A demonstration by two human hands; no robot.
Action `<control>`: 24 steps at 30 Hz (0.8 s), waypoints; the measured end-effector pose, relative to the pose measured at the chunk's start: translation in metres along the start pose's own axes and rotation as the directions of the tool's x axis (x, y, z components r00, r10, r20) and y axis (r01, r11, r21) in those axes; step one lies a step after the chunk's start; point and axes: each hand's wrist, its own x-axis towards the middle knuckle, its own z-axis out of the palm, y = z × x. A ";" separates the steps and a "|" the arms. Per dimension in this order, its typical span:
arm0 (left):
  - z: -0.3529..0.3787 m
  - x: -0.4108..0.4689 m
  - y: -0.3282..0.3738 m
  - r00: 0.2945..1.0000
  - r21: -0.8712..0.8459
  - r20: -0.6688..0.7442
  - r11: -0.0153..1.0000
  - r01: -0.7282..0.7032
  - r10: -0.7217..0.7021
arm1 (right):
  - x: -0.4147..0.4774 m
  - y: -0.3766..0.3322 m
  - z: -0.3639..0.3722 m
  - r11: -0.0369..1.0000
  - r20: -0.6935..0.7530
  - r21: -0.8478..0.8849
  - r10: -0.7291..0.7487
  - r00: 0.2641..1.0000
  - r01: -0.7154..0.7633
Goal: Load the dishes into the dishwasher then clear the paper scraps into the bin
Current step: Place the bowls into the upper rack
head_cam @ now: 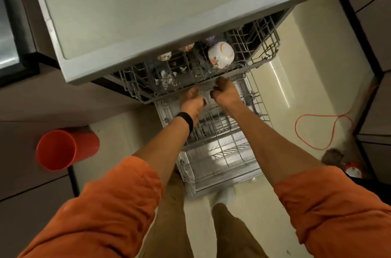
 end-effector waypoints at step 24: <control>-0.038 0.051 0.058 0.959 0.248 0.162 0.931 -0.266 0.231 | 0.057 -0.062 -0.007 0.974 0.045 -0.208 -0.084 0.995 0.092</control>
